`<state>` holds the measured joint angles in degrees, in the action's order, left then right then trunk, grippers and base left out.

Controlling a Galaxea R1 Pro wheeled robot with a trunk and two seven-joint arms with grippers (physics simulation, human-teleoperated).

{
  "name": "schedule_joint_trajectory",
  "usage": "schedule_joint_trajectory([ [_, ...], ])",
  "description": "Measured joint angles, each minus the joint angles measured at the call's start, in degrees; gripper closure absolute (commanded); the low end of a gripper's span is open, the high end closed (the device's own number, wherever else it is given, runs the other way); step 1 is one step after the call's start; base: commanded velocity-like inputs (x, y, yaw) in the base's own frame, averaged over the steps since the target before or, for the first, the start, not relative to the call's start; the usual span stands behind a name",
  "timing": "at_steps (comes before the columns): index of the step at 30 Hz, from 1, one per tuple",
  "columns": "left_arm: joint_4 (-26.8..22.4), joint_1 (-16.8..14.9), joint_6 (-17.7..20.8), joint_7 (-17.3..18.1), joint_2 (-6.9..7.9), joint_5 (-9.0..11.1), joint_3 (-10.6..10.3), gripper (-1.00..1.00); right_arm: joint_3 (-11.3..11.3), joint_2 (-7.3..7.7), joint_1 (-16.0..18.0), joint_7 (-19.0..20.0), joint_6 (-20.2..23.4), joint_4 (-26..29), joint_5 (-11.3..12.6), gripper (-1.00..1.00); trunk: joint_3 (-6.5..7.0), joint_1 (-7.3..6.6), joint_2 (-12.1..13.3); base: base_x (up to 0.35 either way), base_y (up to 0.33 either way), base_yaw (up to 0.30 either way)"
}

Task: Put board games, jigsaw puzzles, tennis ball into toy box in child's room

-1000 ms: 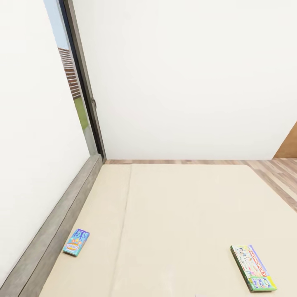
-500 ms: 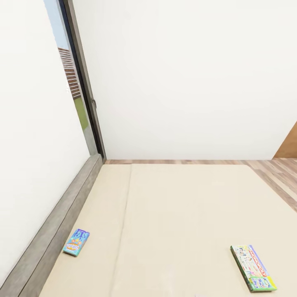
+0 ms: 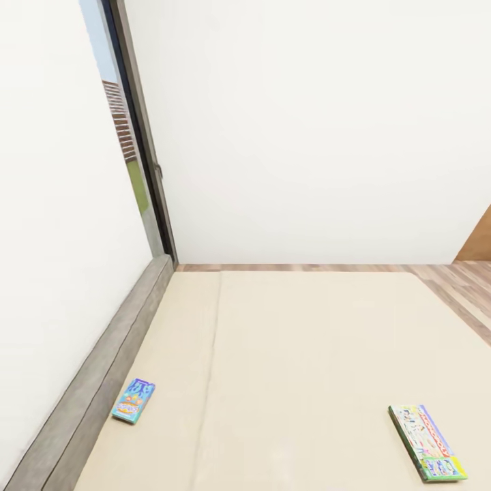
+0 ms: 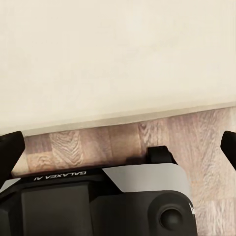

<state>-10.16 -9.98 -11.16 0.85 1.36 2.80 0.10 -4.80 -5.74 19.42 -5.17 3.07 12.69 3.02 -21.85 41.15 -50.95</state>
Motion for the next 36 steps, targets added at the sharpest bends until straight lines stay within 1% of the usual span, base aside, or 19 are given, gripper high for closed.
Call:
schedule_joint_trajectory([
  [6, 0.0, 0.0, 0.0, 0.01, -0.01, -0.01, 0.01, -1.0, -0.01, -0.01, 0.0, 0.0, 0.0, 0.0, 0.0, -1.0, 0.0, 0.0, 0.0, 0.0, 0.052, 0.0],
  [13, 0.0, 0.0, 0.0, -0.02, 0.03, 0.02, 0.07, -1.0, 0.0, -0.01, 0.0, 0.07, -0.02, 0.0, 0.0, -1.0, 0.0, 0.0, 0.0, 0.0, 0.151, 0.0],
  [36, 0.0, 0.0, 0.0, -0.06, 0.12, 0.12, 0.15, -1.0, 0.0, 0.05, 0.0, 0.07, -0.05, 0.0, -0.14, -1.0, 0.0, 0.0, 0.0, 0.0, 0.031, 0.0],
])
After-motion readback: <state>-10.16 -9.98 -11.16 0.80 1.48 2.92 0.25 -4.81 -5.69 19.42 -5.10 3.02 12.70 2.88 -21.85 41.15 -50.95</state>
